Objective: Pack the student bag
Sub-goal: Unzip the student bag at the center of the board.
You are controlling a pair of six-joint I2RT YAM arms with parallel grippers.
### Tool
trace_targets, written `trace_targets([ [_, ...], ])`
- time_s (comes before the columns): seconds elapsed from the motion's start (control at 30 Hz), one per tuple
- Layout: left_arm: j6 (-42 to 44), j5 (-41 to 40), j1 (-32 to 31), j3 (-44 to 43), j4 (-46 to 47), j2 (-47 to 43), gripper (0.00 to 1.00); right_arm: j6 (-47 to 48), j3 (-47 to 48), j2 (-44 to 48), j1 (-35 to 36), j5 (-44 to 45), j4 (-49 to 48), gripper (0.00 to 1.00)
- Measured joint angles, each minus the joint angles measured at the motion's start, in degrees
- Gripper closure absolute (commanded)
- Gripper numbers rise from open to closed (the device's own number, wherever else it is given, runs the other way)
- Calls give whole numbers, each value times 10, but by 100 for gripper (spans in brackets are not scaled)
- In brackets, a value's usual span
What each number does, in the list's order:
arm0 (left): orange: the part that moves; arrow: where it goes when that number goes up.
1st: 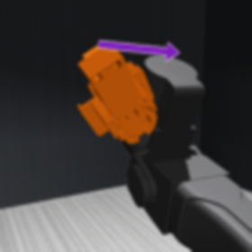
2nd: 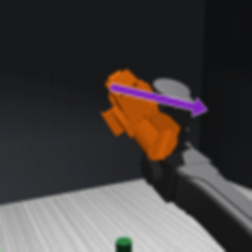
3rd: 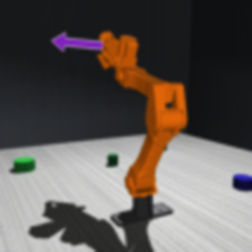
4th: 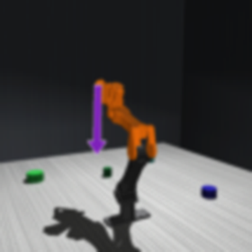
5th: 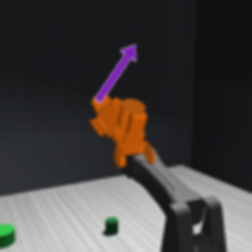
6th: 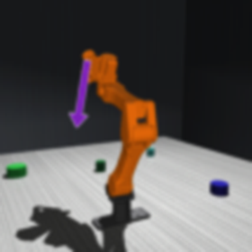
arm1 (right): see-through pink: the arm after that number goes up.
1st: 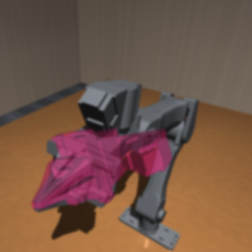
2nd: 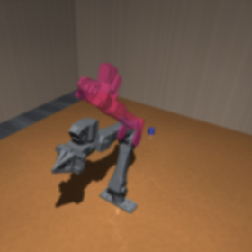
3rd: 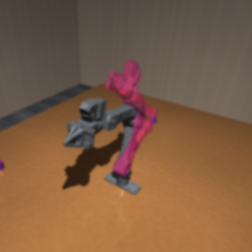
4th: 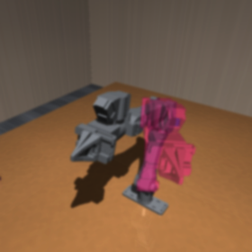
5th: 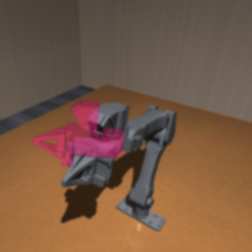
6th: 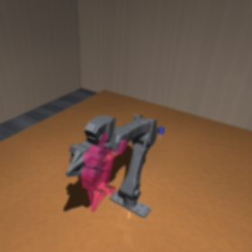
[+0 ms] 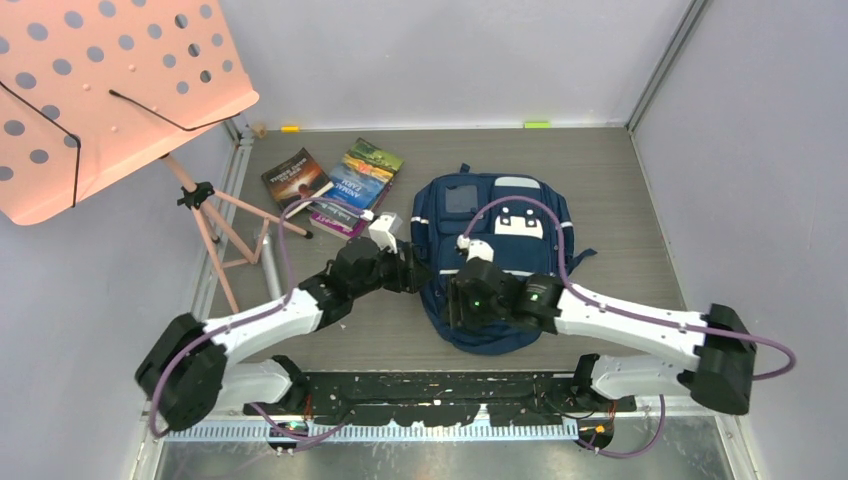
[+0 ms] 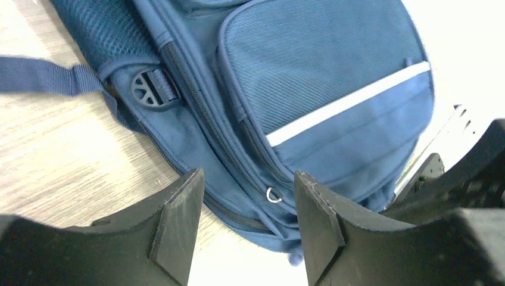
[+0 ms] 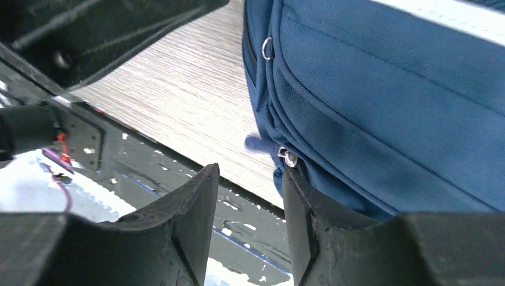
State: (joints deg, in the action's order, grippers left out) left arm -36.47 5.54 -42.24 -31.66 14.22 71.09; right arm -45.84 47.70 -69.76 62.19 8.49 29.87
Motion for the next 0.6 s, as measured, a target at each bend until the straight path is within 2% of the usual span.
trace_targets([
  [0.17, 53, 6, -5, 15, -40, -98, 45, -1, 5, 87, -1, 30, 24, 37],
  [0.3, 70, 28, -30, 63, -37, -143, 44, 6, 9, 136, -1, 78, 58, 26],
  [0.43, 75, 74, -84, 108, -21, -143, 44, 27, 8, 165, -11, 139, 94, 15],
  [0.6, 94, 113, -130, 113, 2, -92, 43, 61, 8, 186, -58, 197, 128, 9],
])
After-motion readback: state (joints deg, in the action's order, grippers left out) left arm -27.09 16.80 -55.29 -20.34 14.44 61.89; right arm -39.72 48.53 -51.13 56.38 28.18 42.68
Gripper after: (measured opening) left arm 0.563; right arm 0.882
